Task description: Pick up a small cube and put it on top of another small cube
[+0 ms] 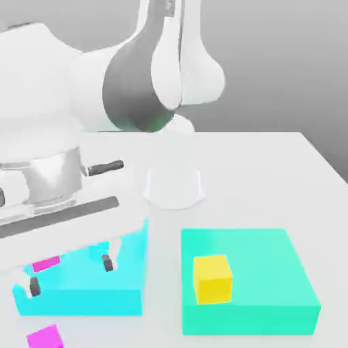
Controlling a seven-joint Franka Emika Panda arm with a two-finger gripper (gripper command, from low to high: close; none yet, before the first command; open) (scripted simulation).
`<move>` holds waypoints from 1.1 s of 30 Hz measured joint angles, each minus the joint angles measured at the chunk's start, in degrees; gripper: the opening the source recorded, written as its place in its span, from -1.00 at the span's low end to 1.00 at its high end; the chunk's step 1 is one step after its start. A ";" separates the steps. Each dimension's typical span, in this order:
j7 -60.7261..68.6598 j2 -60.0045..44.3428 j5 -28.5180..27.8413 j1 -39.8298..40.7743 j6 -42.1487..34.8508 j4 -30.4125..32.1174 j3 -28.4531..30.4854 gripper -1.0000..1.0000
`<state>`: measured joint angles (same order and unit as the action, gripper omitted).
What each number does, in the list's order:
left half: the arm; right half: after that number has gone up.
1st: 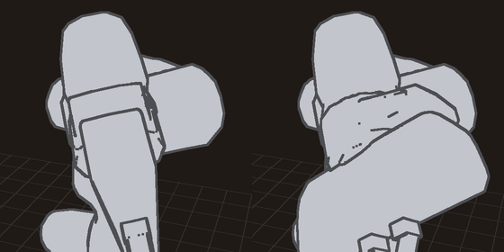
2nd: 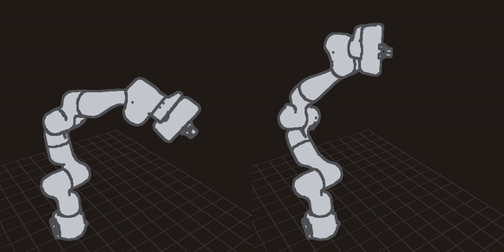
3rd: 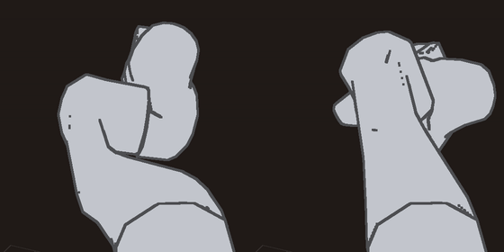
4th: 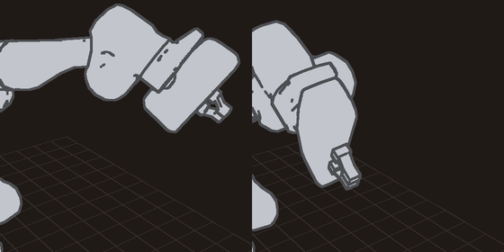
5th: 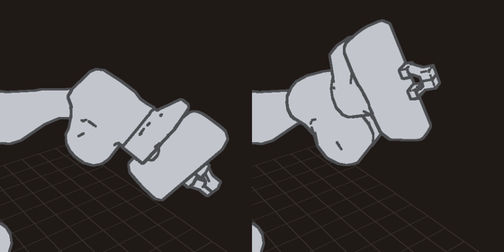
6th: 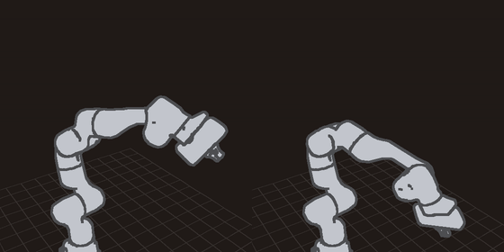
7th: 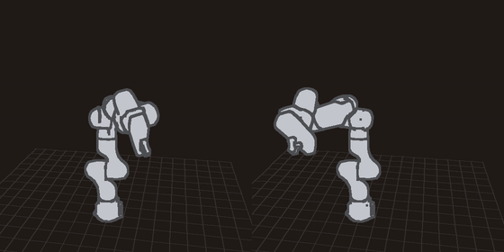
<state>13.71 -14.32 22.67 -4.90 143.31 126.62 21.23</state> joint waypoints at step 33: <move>-5.50 6.93 -15.18 1.90 -1.99 10.22 10.70 -1.00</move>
<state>8.21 -7.39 7.49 -3.00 141.33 136.83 31.93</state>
